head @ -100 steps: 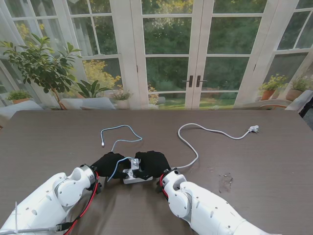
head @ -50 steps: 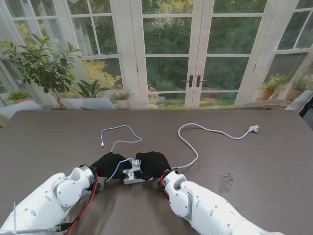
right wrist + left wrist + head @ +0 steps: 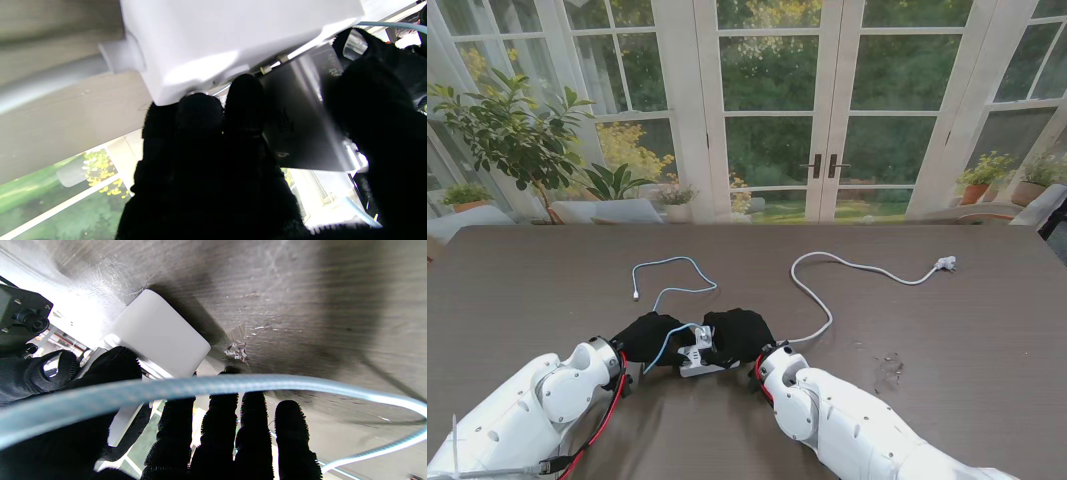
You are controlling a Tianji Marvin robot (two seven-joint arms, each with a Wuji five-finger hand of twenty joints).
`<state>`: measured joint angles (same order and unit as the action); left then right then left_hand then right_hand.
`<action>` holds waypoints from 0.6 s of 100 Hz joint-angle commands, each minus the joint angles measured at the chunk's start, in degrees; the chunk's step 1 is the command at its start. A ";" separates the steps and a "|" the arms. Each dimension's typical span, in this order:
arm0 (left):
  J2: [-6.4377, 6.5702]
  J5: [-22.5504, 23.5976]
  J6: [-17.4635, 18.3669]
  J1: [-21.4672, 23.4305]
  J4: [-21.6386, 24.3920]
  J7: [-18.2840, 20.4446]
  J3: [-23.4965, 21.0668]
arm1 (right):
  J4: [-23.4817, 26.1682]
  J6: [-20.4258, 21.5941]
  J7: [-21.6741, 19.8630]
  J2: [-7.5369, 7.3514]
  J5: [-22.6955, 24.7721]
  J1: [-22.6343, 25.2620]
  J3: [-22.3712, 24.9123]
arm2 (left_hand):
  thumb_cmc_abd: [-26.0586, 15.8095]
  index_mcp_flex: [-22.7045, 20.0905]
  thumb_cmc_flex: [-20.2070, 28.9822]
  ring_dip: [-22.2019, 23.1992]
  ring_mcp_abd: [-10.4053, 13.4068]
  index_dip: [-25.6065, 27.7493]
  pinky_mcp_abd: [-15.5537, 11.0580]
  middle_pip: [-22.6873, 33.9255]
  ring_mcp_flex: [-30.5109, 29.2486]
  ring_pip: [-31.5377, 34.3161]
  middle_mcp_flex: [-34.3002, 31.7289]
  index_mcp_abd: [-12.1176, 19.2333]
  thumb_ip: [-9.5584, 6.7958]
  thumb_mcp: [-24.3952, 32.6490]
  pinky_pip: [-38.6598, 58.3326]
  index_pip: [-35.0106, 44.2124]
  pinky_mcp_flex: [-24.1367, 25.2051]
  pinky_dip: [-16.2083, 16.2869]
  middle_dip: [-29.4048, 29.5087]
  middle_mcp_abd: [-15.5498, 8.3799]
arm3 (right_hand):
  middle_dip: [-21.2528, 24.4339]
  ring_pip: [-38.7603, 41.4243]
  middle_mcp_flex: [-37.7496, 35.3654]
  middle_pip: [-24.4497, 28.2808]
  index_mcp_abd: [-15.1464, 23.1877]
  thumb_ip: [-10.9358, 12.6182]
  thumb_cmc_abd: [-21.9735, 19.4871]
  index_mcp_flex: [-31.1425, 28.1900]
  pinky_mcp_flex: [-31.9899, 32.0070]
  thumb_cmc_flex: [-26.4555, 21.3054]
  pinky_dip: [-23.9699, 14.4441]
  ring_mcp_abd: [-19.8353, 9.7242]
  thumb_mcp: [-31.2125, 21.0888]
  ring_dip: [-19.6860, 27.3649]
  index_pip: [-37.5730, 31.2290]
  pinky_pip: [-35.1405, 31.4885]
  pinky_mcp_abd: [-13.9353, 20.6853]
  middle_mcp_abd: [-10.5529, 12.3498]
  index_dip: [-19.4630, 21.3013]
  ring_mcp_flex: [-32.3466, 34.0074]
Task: Set up the charging station
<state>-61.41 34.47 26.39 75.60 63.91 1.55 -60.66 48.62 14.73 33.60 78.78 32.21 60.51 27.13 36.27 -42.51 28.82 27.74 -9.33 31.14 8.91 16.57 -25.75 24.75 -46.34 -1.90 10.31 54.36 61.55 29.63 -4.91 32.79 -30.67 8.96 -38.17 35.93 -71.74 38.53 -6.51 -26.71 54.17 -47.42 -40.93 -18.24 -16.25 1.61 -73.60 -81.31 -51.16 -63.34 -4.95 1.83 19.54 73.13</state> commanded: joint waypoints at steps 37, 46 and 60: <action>0.19 0.56 -0.28 0.92 -0.46 1.59 0.20 | -5.42 2.10 0.33 0.76 -0.08 1.53 -1.26 | -0.55 -2.36 -1.51 3.38 -3.16 0.46 -2.02 0.98 -3.89 5.93 -1.70 1.23 -1.26 -0.44 3.34 1.59 -0.64 1.73 -1.29 0.54 | 1.38 0.43 -3.00 -3.63 13.07 1.99 -1.25 -17.26 -1.51 -7.95 0.13 0.74 -14.12 48.27 -13.51 -1.35 3.42 1.99 5.52 1.73; 0.25 0.84 -0.29 1.00 -0.29 1.63 0.09 | -5.29 2.22 0.44 0.63 -0.18 1.90 -0.94 | -0.28 -2.41 -1.57 3.57 -3.20 0.49 -2.08 1.21 -4.01 6.15 -1.81 1.17 -1.24 -0.34 3.60 1.61 -0.76 1.96 -1.52 0.39 | 1.47 0.43 -3.15 -3.74 13.09 1.93 -0.94 -17.41 -1.57 -7.89 0.25 0.73 -14.34 48.29 -13.57 -1.26 3.48 1.95 5.31 1.77; 0.30 1.37 -0.23 0.91 -0.28 1.44 0.10 | -4.82 2.43 0.88 0.35 0.35 2.24 -0.84 | 0.24 -2.42 -1.74 3.88 -3.17 0.64 -2.14 1.51 -4.03 6.43 -1.75 1.20 -1.19 -0.10 3.98 1.81 -0.85 2.32 -1.93 0.31 | 1.69 0.45 -3.17 -3.98 12.80 1.72 -1.13 -17.16 -1.54 -7.15 0.28 0.90 -13.88 48.38 -13.05 -1.44 2.97 1.84 4.31 1.74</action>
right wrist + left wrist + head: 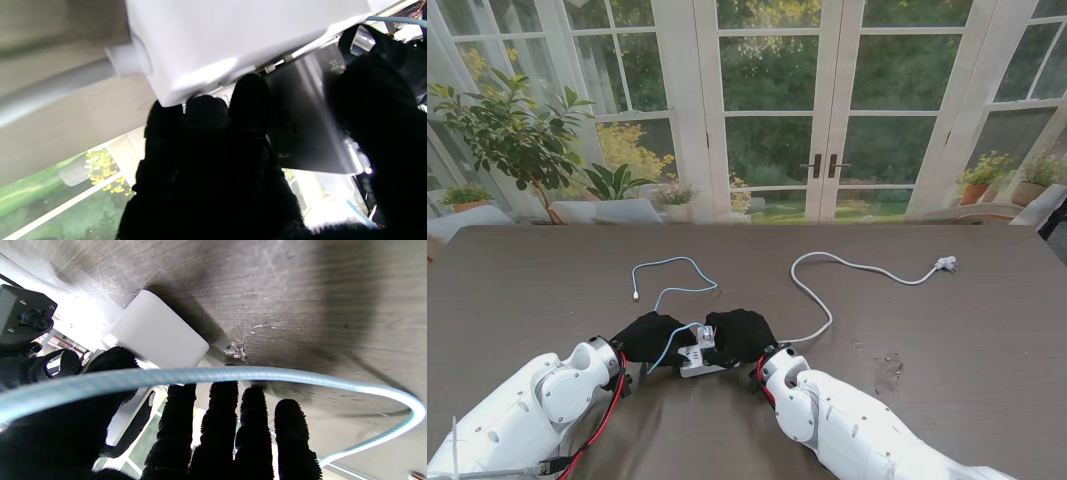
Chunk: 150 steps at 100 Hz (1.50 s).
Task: Set up the charging station
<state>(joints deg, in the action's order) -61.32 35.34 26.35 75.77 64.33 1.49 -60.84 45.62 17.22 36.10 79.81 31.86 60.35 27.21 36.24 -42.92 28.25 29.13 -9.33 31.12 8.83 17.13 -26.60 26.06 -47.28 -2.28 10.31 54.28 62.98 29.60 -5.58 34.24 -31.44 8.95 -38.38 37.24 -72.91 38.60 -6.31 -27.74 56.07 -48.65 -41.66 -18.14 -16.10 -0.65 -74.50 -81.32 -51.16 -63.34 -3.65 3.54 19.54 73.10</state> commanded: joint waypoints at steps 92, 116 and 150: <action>0.07 0.22 0.23 0.29 -1.45 1.06 0.95 | 5.38 -1.30 -4.75 -3.95 4.18 3.08 -0.03 | 1.26 -2.40 -1.12 3.42 -3.20 0.74 -2.24 1.62 -3.75 5.83 -1.33 1.89 -1.04 0.48 3.88 1.96 -0.69 2.27 -2.41 0.07 | 7.70 -4.83 27.11 0.49 4.46 17.29 -7.80 11.92 14.05 4.65 -4.12 6.67 -3.26 51.09 3.44 2.89 -7.08 -7.26 7.99 -12.62; 0.11 0.18 0.29 0.35 -1.35 1.23 0.94 | 6.76 -1.99 -5.86 -4.46 4.33 3.28 0.35 | 1.68 -2.46 -1.18 3.47 -3.03 0.74 -2.30 1.56 -3.86 5.78 -1.43 1.98 -0.99 0.66 4.05 1.97 -0.86 2.49 -2.49 -0.08 | 8.38 -4.43 35.11 1.03 -0.21 17.11 -7.42 21.42 17.78 7.74 -5.12 8.83 0.20 52.06 7.67 5.07 -9.10 -8.16 5.81 -20.16; 0.19 -0.27 0.30 0.50 -1.12 1.93 0.95 | 7.00 -2.53 -6.49 -4.48 4.09 3.03 0.39 | 1.83 -2.59 -1.23 3.55 -3.18 0.78 -2.36 1.55 -4.08 5.78 -1.71 2.06 -0.96 0.76 4.44 2.00 -0.96 2.86 -2.58 -0.01 | 9.00 -3.95 38.87 1.64 -3.28 16.90 -8.01 25.05 18.86 9.40 -5.90 9.22 1.98 52.89 9.02 6.29 -9.51 -9.29 3.71 -22.37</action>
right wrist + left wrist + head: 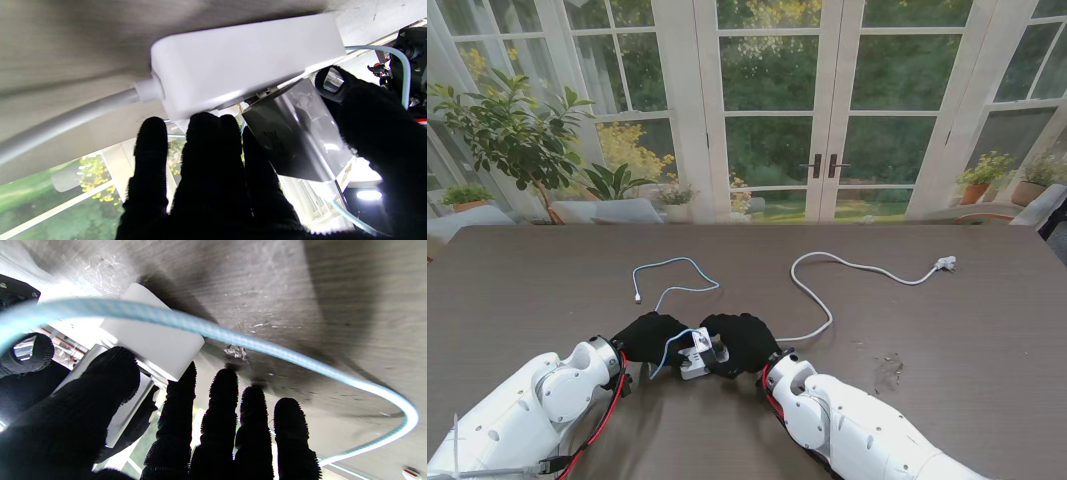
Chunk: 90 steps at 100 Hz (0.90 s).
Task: Set up the charging station
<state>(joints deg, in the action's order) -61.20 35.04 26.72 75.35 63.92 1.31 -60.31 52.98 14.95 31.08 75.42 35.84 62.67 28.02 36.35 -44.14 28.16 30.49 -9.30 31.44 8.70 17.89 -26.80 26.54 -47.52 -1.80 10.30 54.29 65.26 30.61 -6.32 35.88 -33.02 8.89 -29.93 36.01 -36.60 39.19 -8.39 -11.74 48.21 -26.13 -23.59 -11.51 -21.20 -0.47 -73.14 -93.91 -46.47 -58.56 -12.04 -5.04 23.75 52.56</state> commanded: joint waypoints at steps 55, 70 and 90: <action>0.17 -0.28 0.21 0.96 -0.57 2.80 0.47 | -0.18 -0.93 -2.68 0.05 -1.11 0.60 0.01 | 1.92 -1.51 -1.13 2.26 -3.12 0.50 -2.26 0.80 -4.11 5.28 -1.63 1.65 -0.91 0.76 2.44 1.01 -0.42 1.60 -1.15 -0.07 | 1.53 -2.46 8.66 1.40 -9.06 0.29 -0.74 13.34 2.43 6.10 -2.11 10.64 2.86 65.95 6.71 3.77 -2.30 -2.66 -7.25 -5.05; 0.19 -0.29 0.20 1.01 -0.52 2.86 0.50 | 0.39 -1.16 -3.08 0.09 -1.99 0.88 0.85 | 1.92 -1.55 -1.18 2.27 -3.06 0.49 -2.25 0.80 -4.17 5.27 -1.71 1.81 -0.89 0.70 2.43 1.00 -0.42 1.64 -1.17 -0.18 | 1.80 -3.97 10.64 1.24 -9.24 -0.41 -1.88 15.48 3.64 10.01 -2.17 11.44 4.34 66.61 6.96 4.95 -2.91 -2.61 -8.28 -7.13; 0.21 -0.45 0.28 0.89 -0.59 3.07 0.64 | 2.84 -1.95 -3.93 -0.37 -2.87 1.67 2.73 | 1.83 -1.63 -1.17 2.27 -3.10 0.50 -2.25 0.75 -4.21 5.23 -1.79 1.65 -0.89 0.61 2.41 1.02 -0.42 1.68 -1.17 -0.12 | 2.07 -5.11 12.31 1.22 -9.10 -1.03 -3.13 16.88 4.21 13.62 -2.49 11.70 5.30 67.08 7.14 6.21 -3.19 -2.57 -9.18 -8.45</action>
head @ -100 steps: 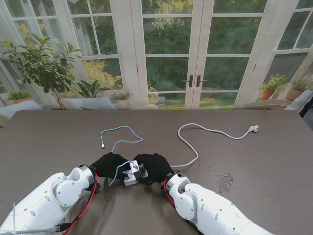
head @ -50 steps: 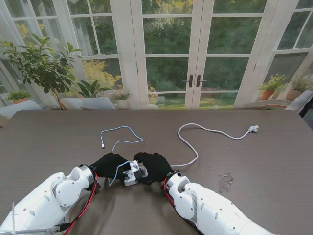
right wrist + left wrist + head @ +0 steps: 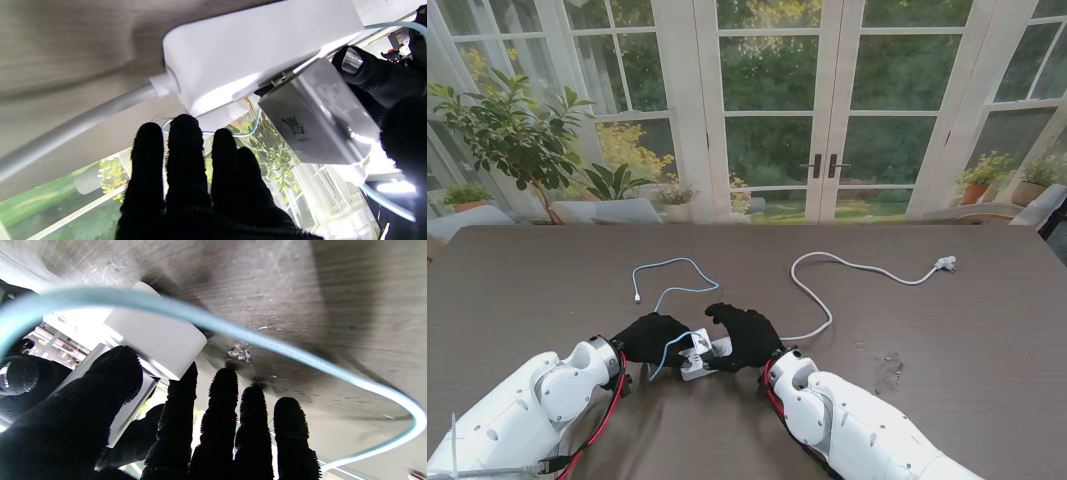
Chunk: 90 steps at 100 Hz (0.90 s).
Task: Set up the charging station
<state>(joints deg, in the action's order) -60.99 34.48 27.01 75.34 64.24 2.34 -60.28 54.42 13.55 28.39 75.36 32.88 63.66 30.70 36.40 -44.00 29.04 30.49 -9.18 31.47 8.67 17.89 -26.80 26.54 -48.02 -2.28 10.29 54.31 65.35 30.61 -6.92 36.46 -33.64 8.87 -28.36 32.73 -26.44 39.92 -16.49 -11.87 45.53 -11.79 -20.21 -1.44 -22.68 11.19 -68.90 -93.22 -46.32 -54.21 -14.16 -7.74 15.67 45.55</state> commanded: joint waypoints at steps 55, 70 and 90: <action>0.00 -0.41 -0.08 0.85 -1.00 2.46 0.83 | 9.53 -2.03 -0.14 -2.09 2.06 4.01 4.65 | 1.61 -2.20 -2.15 2.31 -3.27 0.58 -2.23 0.69 -4.41 5.19 -1.62 2.18 -0.91 0.56 2.38 1.15 0.03 1.19 -0.57 0.01 | -4.34 4.60 0.01 7.19 13.96 -0.98 -4.08 -5.24 -3.78 2.45 -6.61 -1.11 1.83 63.47 1.57 -2.14 -0.41 3.03 2.19 0.50; -0.01 -0.54 -0.01 0.80 -1.10 2.48 0.91 | 11.17 -2.05 1.10 -2.33 3.33 4.85 5.09 | 1.60 -2.28 -2.14 2.32 -3.17 0.62 -2.23 0.66 -4.48 5.20 -1.61 2.25 -0.90 0.49 2.38 1.22 0.03 1.20 -0.58 -0.02 | -8.86 12.13 -6.07 10.63 20.11 -1.11 -0.31 -14.66 -8.08 -0.89 -9.72 -2.26 -0.68 60.78 -0.92 -11.53 0.03 6.04 6.88 4.94; 0.01 -0.68 -0.16 0.99 -0.89 2.70 0.78 | 12.78 -2.52 1.94 -2.56 4.73 5.59 4.90 | 1.48 -2.32 -2.20 2.35 -3.31 0.64 -2.23 0.65 -4.53 5.21 -1.68 2.18 -0.89 0.33 2.37 1.22 0.02 1.22 -0.60 0.06 | -10.67 15.53 -14.44 10.10 21.77 -1.42 4.08 -22.40 -11.59 -3.21 -10.85 -3.03 -2.86 59.58 -1.34 -17.49 0.06 7.97 8.29 10.27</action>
<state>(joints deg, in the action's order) -60.88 33.66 27.03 75.17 64.26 2.96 -60.05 66.03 11.16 30.95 72.68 37.11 68.79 35.98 36.41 -44.54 29.06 30.51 -9.12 31.49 8.63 17.90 -26.80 26.35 -48.13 -2.41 10.29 54.35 65.36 30.66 -6.95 36.52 -33.65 8.96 -38.16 46.63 -38.82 50.19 4.22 -12.56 47.14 -32.59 -30.91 -3.34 -32.46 9.14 -70.24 -89.39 -47.06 -68.49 -14.41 -1.49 22.88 53.13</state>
